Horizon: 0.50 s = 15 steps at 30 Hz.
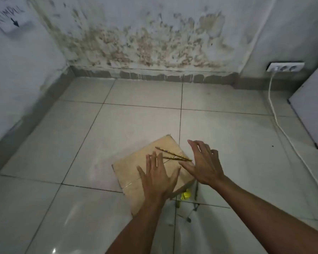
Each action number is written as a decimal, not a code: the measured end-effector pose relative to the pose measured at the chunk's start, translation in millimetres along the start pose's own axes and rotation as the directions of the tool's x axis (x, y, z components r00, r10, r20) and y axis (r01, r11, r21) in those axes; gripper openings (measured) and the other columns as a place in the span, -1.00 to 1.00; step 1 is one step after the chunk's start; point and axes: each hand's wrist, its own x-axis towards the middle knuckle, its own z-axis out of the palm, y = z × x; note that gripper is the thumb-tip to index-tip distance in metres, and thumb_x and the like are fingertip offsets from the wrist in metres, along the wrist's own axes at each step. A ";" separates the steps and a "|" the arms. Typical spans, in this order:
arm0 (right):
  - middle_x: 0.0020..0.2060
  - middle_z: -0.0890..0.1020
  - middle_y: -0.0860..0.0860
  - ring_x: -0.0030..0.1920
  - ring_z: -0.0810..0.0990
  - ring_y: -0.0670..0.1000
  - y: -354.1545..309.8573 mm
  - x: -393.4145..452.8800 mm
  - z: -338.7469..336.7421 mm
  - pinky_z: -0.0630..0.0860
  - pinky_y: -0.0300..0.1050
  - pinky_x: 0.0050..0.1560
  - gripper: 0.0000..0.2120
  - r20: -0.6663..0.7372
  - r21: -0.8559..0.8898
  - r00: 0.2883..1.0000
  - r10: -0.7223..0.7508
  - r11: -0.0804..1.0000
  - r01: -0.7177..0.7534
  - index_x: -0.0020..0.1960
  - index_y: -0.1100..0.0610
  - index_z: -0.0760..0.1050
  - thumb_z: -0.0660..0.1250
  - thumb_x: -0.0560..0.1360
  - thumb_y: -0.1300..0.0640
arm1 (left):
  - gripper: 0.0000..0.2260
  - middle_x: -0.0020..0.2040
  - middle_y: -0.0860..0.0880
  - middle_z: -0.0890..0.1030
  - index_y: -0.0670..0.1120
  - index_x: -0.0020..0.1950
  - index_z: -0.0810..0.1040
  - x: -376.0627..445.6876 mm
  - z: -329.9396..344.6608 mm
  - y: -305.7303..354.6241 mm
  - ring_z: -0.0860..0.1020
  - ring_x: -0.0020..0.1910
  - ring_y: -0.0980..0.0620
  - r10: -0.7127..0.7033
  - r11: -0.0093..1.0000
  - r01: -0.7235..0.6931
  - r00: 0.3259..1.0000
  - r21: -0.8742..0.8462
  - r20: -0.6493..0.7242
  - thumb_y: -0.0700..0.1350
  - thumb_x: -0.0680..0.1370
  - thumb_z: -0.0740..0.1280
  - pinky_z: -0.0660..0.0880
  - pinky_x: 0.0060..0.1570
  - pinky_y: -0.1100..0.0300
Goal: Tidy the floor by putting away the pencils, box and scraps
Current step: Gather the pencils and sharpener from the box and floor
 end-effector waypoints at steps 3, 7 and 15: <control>0.40 0.48 0.04 0.38 0.44 0.12 13.3 31.2 50.4 0.37 0.15 0.26 -0.26 0.027 -0.048 1.000 -0.010 0.999 0.011 0.53 0.03 0.33 0.31 0.49 -0.36 | -0.41 0.49 -0.02 0.43 0.02 0.45 0.42 20.9 39.2 -30.4 0.26 0.54 -0.06 0.125 0.987 -0.128 0.992 0.102 0.032 0.29 0.51 0.23 0.08 0.54 -0.27; 0.30 0.52 0.06 0.32 0.46 0.13 18.5 62.2 93.7 0.36 0.14 0.22 -0.34 0.072 -0.064 0.995 -0.066 0.995 0.071 0.43 0.02 0.43 0.32 0.47 -0.36 | -0.50 0.25 0.04 0.56 0.07 0.28 0.57 34.0 66.2 -58.4 0.43 0.29 -0.01 0.246 0.960 -0.253 0.967 0.122 0.066 0.28 0.43 0.29 0.34 0.37 -0.10; 0.05 0.58 0.01 0.12 0.54 0.08 -0.5 89.6 110.4 0.39 0.09 0.13 -0.60 0.104 -0.037 0.985 -0.138 0.989 0.142 0.05 0.01 0.62 0.38 0.46 -0.30 | -0.69 0.12 0.08 0.63 0.09 0.21 0.64 41.5 85.1 -77.0 0.46 0.16 0.04 0.388 0.915 -0.383 0.921 0.123 -0.018 0.10 0.53 0.26 0.38 0.15 0.04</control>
